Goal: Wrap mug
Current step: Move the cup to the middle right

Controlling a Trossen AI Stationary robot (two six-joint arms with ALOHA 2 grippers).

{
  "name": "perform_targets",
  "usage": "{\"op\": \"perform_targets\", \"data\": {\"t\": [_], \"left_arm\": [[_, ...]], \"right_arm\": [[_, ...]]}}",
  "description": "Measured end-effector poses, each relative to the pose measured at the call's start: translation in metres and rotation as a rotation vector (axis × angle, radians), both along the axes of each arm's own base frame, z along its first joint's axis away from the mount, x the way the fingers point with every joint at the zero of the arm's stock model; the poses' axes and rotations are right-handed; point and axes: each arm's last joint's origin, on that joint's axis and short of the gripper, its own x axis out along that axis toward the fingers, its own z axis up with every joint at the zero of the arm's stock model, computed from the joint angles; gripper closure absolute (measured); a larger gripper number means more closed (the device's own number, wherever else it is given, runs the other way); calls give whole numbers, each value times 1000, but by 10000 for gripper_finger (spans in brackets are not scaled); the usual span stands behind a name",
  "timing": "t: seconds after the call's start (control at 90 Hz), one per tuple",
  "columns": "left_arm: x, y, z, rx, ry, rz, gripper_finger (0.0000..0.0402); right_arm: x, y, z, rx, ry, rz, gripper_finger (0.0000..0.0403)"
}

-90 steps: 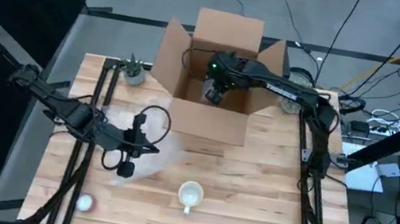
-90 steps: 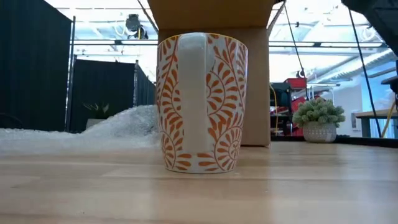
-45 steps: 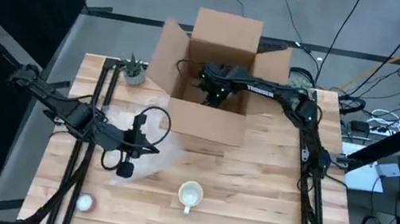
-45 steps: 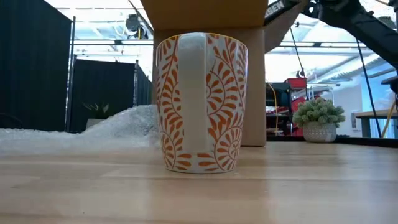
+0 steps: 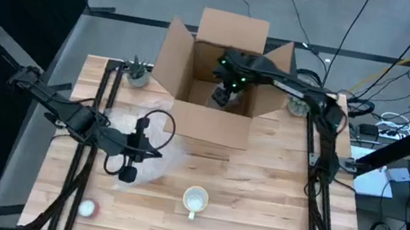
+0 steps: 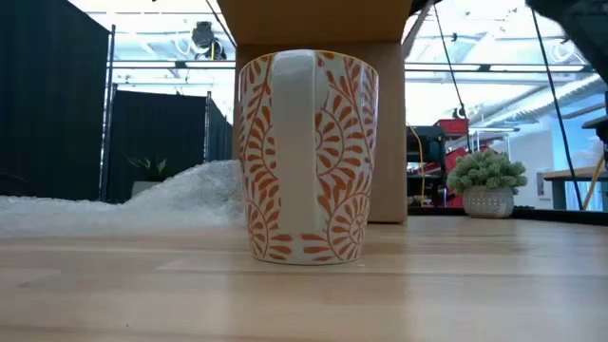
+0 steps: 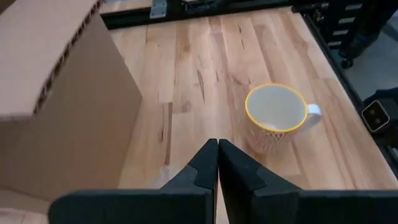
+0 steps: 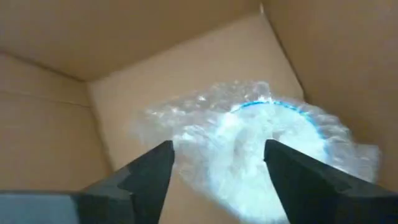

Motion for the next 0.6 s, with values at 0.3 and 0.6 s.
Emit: {"op": "perform_targets", "data": {"t": [0.3,0.6], "left_arm": [[1,6,-1,-48,14,75,402],[-5,10,-13,-111,139,182,373]], "right_arm": [[-51,68,100,-107,-222,102,140],[-77,181,116,4,-222,328,140]]}}
